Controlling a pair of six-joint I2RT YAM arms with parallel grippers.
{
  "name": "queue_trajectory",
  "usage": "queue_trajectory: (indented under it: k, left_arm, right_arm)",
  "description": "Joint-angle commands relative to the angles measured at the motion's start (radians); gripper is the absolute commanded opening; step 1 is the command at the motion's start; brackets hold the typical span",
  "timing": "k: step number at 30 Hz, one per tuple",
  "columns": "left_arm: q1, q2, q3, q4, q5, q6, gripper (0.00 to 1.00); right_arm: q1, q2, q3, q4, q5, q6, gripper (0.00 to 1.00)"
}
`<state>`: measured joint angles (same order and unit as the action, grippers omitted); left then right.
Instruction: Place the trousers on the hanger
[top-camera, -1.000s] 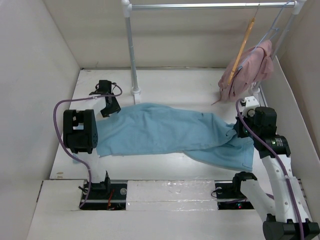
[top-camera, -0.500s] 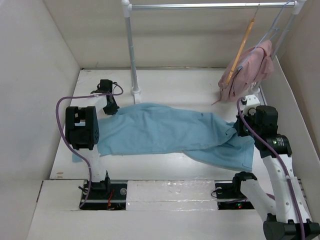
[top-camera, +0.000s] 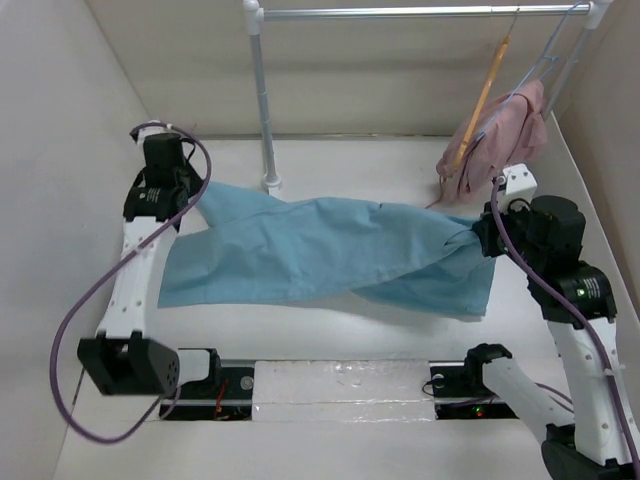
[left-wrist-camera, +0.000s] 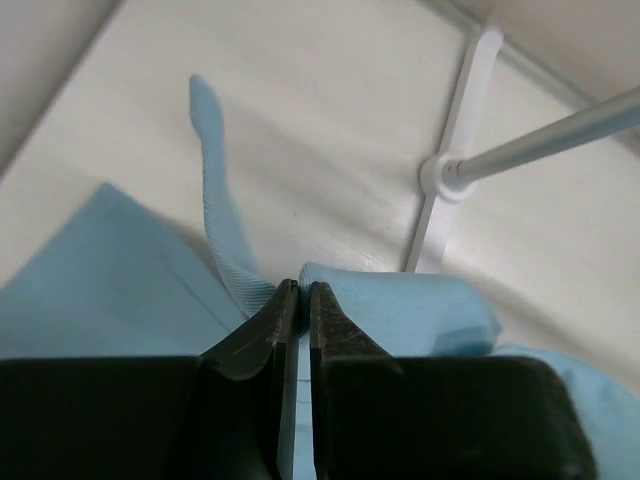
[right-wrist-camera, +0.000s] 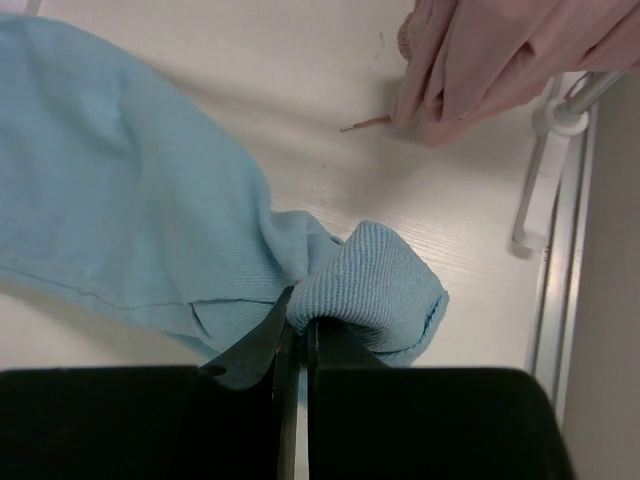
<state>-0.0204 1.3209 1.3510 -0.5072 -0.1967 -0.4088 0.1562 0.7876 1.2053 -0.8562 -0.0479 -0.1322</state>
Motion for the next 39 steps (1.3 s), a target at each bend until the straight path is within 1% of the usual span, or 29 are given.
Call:
queue_trajectory:
  k: [1,2,5,6,7,9,10,11,12,15,16,18,19,20,22,24,25,26,28,29,30,31,32,33,34,35,36,38,39]
  left_arm:
    - [0.005,-0.139,0.060,-0.063,-0.145,-0.009,0.00]
    - [0.005,-0.162,0.074,-0.070,-0.173,-0.002,0.00]
    - [0.005,-0.196,0.202,-0.123,-0.257,0.024,0.00]
    - [0.005,-0.184,0.293,-0.175,-0.294,0.025,0.00]
    - [-0.009,-0.178,0.324,-0.191,-0.309,0.033,0.00]
    - [-0.009,-0.164,0.342,-0.162,-0.282,0.042,0.00]
    - [-0.009,-0.141,0.347,-0.156,-0.277,0.044,0.00]
    - [-0.009,-0.125,0.349,-0.140,-0.270,0.050,0.00]
    - [-0.009,-0.083,0.361,-0.131,-0.265,0.056,0.00]
    - [0.000,0.016,0.422,-0.093,-0.242,0.114,0.00]
    - [0.000,0.122,0.529,-0.115,-0.248,0.116,0.00]
    - [0.000,0.210,0.630,-0.116,-0.213,0.128,0.00]
    - [0.000,0.366,0.701,-0.138,-0.183,0.123,0.00]
    - [0.000,0.368,0.701,-0.139,-0.182,0.123,0.00]
    - [0.011,0.514,0.752,-0.165,-0.185,0.131,0.00]
    - [0.043,0.605,0.761,-0.183,-0.098,0.131,0.41]
    - [0.094,0.705,0.783,-0.210,-0.060,0.096,0.60]
    - [0.118,0.748,0.807,-0.273,0.036,0.078,0.81]
    - [0.167,0.811,0.829,-0.306,0.127,0.042,0.83]
    - [0.193,0.792,0.798,-0.256,0.173,0.042,0.83]
    - [0.194,0.758,0.687,-0.216,0.169,0.045,0.83]
    - [0.194,0.674,0.630,-0.176,0.154,0.045,0.81]
    - [0.194,0.634,0.573,-0.118,0.132,0.024,0.76]
    - [0.194,0.591,0.445,-0.084,0.131,0.009,0.73]
    - [0.194,0.498,0.366,-0.047,0.129,-0.013,0.69]
    - [0.203,0.450,0.288,0.041,0.132,-0.050,0.53]
    - [0.203,0.408,0.140,0.073,0.141,-0.068,0.42]
    - [0.203,0.312,0.013,0.131,0.151,-0.108,0.21]
    - [0.203,0.287,-0.106,0.153,0.161,-0.136,0.21]
  right_arm:
    - [0.035,-0.056,0.112,-0.030,0.166,-0.017,0.00]
    - [0.063,-0.076,0.140,-0.041,0.234,-0.017,0.00]
    - [0.129,-0.112,0.258,-0.044,0.357,-0.023,0.00]
    - [0.144,-0.141,0.308,-0.035,0.374,-0.023,0.00]
    - [0.158,-0.157,0.329,-0.014,0.387,-0.026,0.00]
    - [0.189,-0.160,0.356,-0.026,0.369,-0.034,0.00]
    - [0.189,-0.153,0.372,-0.091,0.350,-0.027,0.00]
    - [0.189,-0.149,0.355,-0.125,0.311,-0.008,0.00]
    - [0.189,-0.166,0.256,-0.153,0.295,0.003,0.00]
    - [0.189,-0.212,0.102,-0.175,0.223,0.011,0.00]
    - [0.189,-0.223,0.059,-0.199,0.200,0.014,0.00]
    - [0.189,-0.217,0.001,-0.256,0.171,0.040,0.00]
    - [0.189,-0.211,-0.025,-0.297,0.168,0.064,0.00]
    - [0.189,-0.211,-0.027,-0.297,0.168,0.065,0.00]
    - [0.189,-0.215,-0.035,-0.349,0.171,0.080,0.00]
    - [0.189,-0.226,-0.042,-0.371,0.168,0.095,0.00]
    - [0.189,-0.231,-0.044,-0.379,0.166,0.097,0.00]
    - [0.189,-0.229,-0.046,-0.377,0.169,0.103,0.00]
    - [0.189,-0.211,-0.035,-0.354,0.175,0.109,0.00]
    - [0.189,-0.203,-0.035,-0.340,0.177,0.114,0.00]
    - [0.189,-0.189,-0.036,-0.322,0.175,0.114,0.00]
    - [0.189,-0.180,-0.049,-0.285,0.174,0.115,0.00]
    - [0.189,-0.174,-0.053,-0.265,0.166,0.118,0.00]
    - [0.189,-0.169,-0.059,-0.248,0.163,0.118,0.00]
    - [0.189,-0.162,-0.070,-0.207,0.157,0.118,0.00]
    - [0.189,-0.157,-0.076,-0.189,0.145,0.112,0.00]
    - [0.189,-0.151,-0.082,-0.173,0.132,0.109,0.00]
    - [0.198,-0.134,-0.095,-0.138,0.120,0.088,0.00]
    - [0.198,-0.125,-0.095,-0.133,0.120,0.080,0.00]
